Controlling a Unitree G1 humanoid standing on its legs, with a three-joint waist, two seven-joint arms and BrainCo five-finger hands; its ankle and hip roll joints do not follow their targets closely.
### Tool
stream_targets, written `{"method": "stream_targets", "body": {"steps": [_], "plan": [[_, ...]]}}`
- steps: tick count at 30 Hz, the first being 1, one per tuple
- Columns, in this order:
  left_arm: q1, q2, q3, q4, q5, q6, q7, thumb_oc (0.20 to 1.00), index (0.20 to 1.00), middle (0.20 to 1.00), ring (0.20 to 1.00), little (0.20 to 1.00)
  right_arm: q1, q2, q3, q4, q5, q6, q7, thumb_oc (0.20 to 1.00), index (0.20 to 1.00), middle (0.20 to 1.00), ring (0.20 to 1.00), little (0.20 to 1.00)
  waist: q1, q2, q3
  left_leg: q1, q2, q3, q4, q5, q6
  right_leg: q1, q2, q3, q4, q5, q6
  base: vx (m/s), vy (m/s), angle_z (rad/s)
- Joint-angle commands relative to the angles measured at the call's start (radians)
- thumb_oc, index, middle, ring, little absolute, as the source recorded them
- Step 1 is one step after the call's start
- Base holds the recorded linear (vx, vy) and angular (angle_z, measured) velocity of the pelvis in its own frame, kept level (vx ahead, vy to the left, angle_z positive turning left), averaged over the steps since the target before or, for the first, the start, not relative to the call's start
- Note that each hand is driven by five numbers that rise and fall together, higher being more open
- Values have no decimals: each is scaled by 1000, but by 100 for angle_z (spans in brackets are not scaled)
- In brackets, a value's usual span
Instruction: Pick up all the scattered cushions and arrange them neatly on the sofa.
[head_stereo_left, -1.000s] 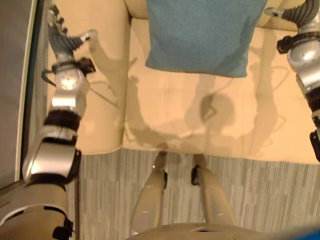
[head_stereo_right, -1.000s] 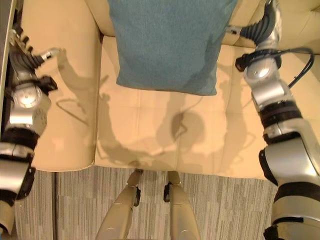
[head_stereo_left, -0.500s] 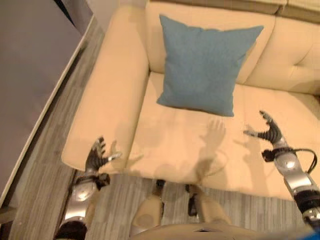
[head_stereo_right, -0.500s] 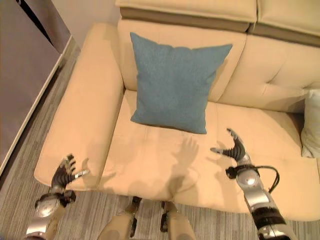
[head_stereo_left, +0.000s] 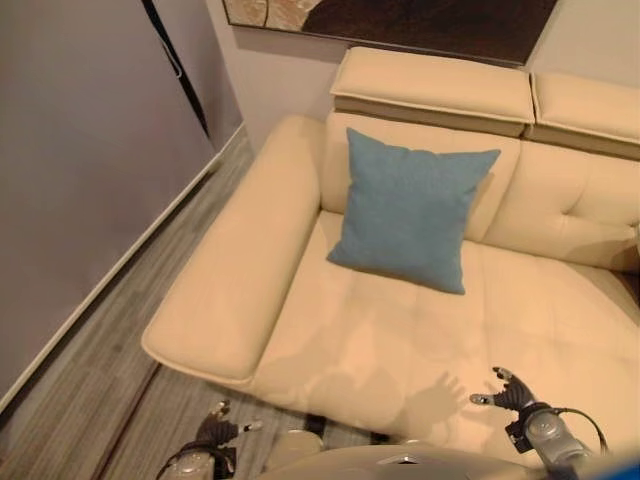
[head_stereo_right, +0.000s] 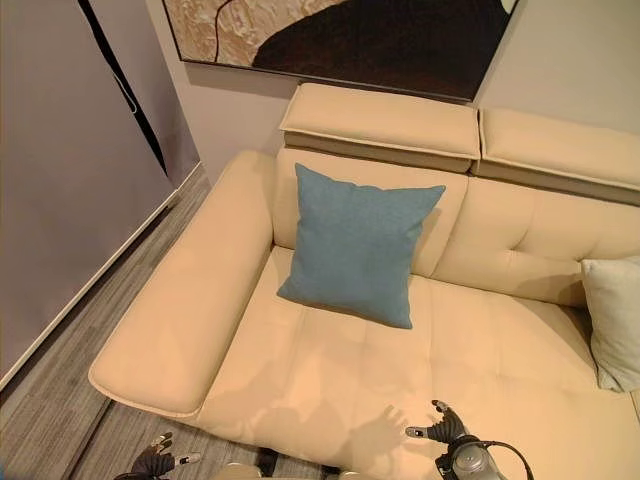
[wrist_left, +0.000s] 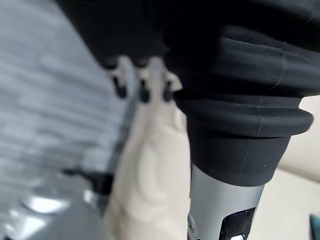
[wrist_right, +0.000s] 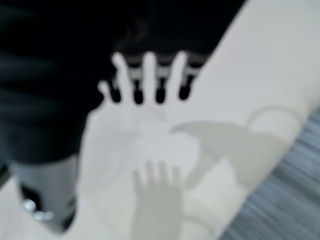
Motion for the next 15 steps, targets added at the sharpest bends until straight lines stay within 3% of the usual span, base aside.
{"method": "stream_targets", "body": {"steps": [1,5,7,9,11,12,15], "plan": [[-40,-3,5,4,10,-14,20,1000,1000,1000,1000,1000,-40,-22,-11,-3,-1,27,-17,1000,1000,1000,1000,1000,6,-10,6,110,-43,-118,101,-89,7,14,-13,61,68,-89,147,-231,159,-64],[-63,-17,-17,12,5,-16,28,1000,1000,1000,1000,1000,-68,-18,-8,30,-6,39,-36,1000,1000,1000,1000,1000,-5,0,12,132,-66,-148,33,-155,40,-72,-37,93,89,-33,172,-235,148,-47],[-80,-24,-42,8,24,-18,37,1000,1000,1000,1000,1000,-86,-6,4,43,-14,51,-50,1000,1000,1000,1000,1000,6,-3,28,107,-106,-150,28,-163,64,-130,-67,98,86,5,201,-422,230,-63],[-87,-14,-50,17,51,-11,42,1000,1000,1000,1000,1000,-93,5,16,52,-31,59,-55,1000,1000,1000,1000,1000,22,-3,46,89,-113,-130,22,-154,78,-175,-87,88,110,9,220,-414,121,-50],[-96,-6,-52,20,53,-5,46,1000,1000,1000,1000,1000,-98,13,18,46,-24,57,-56,1000,1000,1000,1000,1000,32,-5,63,68,-105,-94,27,-141,85,-195,-96,45,174,-22,217,-374,44,-80],[-87,-4,-49,21,47,-1,46,1000,1000,1000,1000,1000,-88,16,18,51,-16,53,-57,1000,1000,1000,1000,1000,51,4,68,54,-93,-54,22,-119,94,-169,-97,-19,285,-80,196,-349,62,-141],[-69,0,-43,26,53,9,42,1000,1000,1000,1000,1000,-78,19,11,61,-13,54,-58,1000,1000,1000,1000,1000,65,8,46,55,-74,-26,-14,-93,101,-105,-85,-40,366,-153,178,-214,-40,-94]]}}
